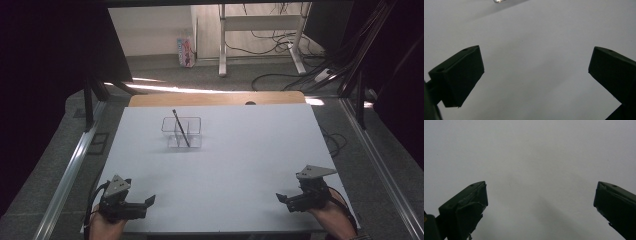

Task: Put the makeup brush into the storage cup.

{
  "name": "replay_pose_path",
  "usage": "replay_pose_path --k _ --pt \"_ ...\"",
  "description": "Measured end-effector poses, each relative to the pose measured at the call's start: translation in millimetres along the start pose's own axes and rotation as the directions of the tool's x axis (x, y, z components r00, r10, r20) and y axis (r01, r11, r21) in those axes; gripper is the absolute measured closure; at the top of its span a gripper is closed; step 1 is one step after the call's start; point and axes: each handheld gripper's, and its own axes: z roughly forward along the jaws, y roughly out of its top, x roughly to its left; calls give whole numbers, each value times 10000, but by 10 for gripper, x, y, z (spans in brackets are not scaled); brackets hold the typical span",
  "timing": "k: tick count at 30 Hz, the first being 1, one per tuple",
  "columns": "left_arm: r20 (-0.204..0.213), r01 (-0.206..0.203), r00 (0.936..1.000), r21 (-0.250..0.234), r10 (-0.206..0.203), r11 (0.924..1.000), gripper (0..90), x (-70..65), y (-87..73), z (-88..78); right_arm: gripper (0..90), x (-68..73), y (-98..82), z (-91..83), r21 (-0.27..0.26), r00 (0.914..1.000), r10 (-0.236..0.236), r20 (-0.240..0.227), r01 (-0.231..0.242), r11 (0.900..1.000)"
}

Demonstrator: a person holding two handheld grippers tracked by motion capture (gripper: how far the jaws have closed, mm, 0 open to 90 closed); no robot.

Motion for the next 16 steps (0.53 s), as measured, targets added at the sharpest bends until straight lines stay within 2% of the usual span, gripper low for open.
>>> replay_pose_path --k 12,16 --pt "89 182 9998 355 -186 9992 3 1 -98 -8 0 13 1 4 101 10000 -54 -4 54 9999" --pt "138 464 9988 186 -466 9988 0 16 -95 -20 0 10 -1 13 118 10000 -89 -15 89 9999"
